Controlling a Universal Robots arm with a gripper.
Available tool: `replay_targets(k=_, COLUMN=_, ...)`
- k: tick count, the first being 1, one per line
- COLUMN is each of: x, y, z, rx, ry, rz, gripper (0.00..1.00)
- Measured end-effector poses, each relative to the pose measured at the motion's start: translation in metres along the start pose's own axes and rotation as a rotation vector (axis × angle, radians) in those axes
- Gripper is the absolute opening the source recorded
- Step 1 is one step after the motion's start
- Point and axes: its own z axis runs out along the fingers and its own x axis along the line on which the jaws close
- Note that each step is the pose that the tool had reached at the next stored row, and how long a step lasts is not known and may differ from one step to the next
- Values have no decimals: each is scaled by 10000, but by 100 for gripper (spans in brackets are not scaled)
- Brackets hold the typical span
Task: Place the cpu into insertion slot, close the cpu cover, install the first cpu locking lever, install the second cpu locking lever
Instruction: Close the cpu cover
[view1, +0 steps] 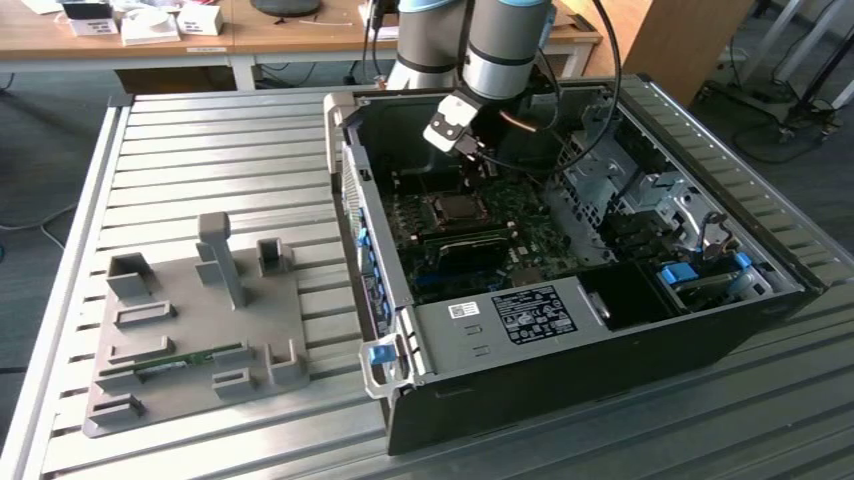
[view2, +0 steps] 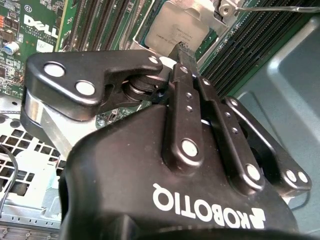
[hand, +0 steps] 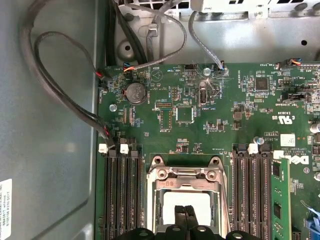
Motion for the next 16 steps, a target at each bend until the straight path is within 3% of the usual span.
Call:
replay_targets(k=5, x=0, y=-1, z=1, rx=10, ry=5, rz=-251, gripper=11)
replay_targets(k=16, x=0, y=-1, z=12, rx=91, ry=24, rz=-2204, gripper=11)
